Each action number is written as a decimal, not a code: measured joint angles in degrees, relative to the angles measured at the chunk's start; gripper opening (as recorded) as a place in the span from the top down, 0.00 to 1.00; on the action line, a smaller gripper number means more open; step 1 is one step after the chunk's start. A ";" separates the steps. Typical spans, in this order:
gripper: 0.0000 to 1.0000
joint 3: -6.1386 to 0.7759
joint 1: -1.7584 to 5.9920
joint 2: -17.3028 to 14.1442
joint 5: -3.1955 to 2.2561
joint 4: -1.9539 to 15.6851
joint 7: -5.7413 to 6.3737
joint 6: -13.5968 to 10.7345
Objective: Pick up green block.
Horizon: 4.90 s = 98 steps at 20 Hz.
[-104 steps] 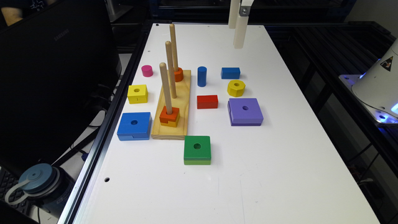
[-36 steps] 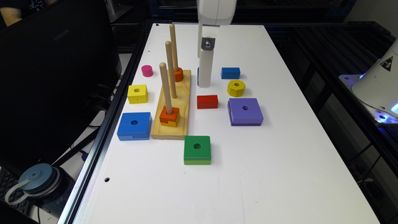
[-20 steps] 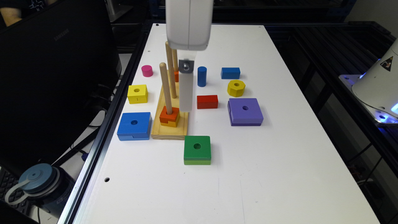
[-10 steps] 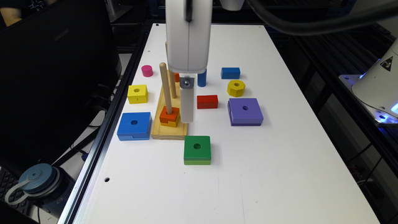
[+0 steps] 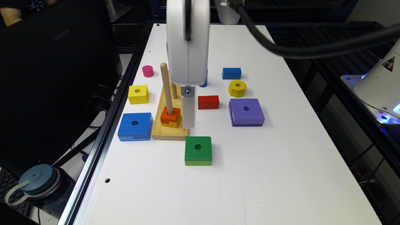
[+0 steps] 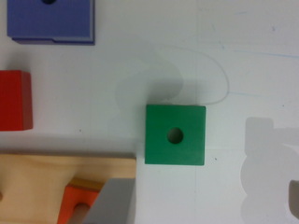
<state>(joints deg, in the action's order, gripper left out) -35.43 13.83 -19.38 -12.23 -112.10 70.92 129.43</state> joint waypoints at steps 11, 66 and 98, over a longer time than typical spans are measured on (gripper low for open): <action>0.00 0.07 -0.03 -3.99 -3.46 0.05 2.06 2.26; 0.00 2.29 -1.17 -15.01 -13.19 -0.29 7.99 9.84; 0.00 3.28 -2.27 -16.70 -14.06 -0.21 8.81 10.96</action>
<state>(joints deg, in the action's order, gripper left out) -32.14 11.56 -36.08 -26.29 -112.31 79.72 140.39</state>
